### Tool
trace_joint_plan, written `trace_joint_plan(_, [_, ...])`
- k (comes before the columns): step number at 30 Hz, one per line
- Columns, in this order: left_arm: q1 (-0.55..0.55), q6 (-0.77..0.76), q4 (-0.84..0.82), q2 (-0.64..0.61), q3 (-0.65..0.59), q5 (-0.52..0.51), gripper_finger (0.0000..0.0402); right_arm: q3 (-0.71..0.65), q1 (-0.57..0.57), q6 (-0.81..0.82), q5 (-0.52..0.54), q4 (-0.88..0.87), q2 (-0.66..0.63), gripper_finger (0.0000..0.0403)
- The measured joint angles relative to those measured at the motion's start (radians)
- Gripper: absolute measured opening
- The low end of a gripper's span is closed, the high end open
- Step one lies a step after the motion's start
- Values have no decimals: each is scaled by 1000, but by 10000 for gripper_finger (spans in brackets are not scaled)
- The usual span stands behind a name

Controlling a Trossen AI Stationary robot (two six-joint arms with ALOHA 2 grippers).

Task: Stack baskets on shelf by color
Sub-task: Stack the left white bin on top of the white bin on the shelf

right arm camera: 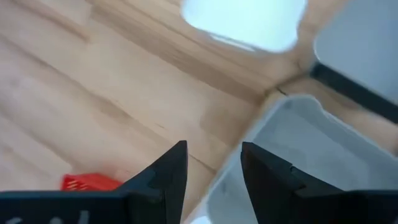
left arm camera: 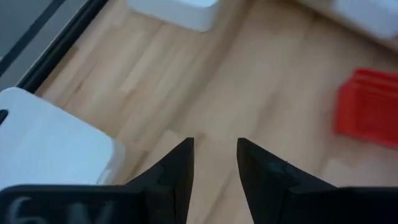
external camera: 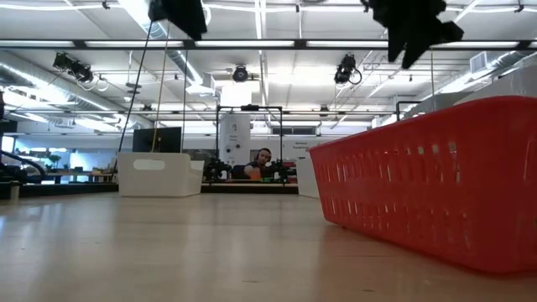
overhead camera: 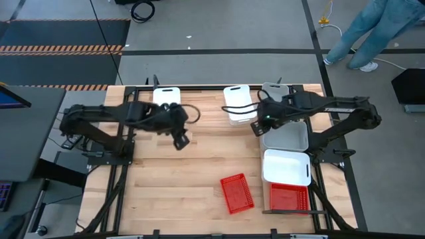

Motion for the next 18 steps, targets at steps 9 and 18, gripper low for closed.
trace_joint_plan(9, [217, 190, -13, 143, 0, 144, 128, 13, 28, -280, 4, 186, 50, 155])
trace_joint_plan(18, [331, 420, -212, 199, -1, 211, 128, 13, 36, -346, -39, 228, 102, 155])
